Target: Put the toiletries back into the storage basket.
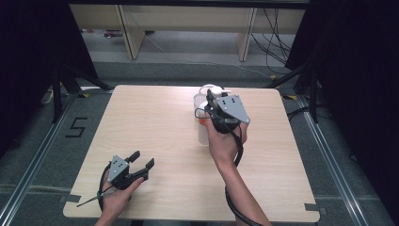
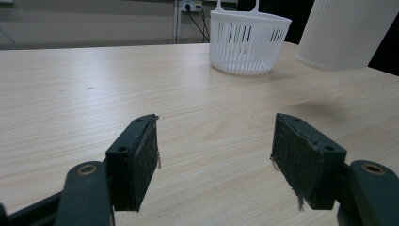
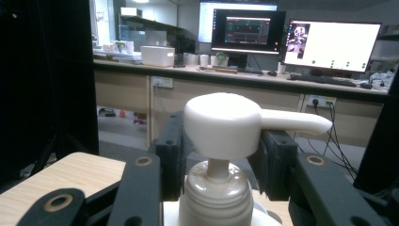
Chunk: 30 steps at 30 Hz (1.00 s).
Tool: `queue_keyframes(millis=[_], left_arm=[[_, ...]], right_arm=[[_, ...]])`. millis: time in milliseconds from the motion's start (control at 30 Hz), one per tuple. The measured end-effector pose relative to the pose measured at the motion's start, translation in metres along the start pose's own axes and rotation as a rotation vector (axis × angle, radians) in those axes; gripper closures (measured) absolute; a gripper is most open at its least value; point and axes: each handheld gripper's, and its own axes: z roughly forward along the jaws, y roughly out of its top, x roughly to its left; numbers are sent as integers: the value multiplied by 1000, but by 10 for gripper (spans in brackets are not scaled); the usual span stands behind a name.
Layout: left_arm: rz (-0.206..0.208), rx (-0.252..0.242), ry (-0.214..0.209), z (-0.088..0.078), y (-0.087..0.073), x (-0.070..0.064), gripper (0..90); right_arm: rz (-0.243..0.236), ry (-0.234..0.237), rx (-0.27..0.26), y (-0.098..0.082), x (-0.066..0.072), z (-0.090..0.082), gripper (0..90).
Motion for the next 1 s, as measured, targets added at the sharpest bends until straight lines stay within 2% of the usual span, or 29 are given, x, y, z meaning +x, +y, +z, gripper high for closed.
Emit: queue_keyframes(millis=[100,233,300,400,433,533,667,767,800,867,900,1000], left_arm=[[2,0,-2,0,0,0,315],[2,0,-4,0,0,0,314],[2,0,-4,0,0,0,314],[2,1,-3,0,0,0,314],[1,1,-3,0,0,0,314],[1,2,-3,0,0,0,314],[1,2,-4,0,0,0,313],[0,2,-4,0,0,0,312],[-1,2,-3,0,0,0,313],[-1,2,-3,0,0,0,312],[0,3,-3,0,0,0,313],[-2,2,-2,0,0,0,312]], right_arm=[[13,2,-5,2,-1,3,600],[-1,-2,-6,7,-6,8,601],[10,-5,-10,10,-7,10,601],[-3,-8,-18,14,-9,13,601],[12,-9,-21,16,-9,14,601],[1,-20,-27,19,-12,16,600],[16,-21,-27,22,-13,18,600],[0,-35,-48,24,-16,22,600],[11,-32,-40,25,-15,22,600],[2,-33,-41,26,-16,24,600],[17,-27,-38,26,-15,24,601],[9,-36,-45,28,-16,27,600]])
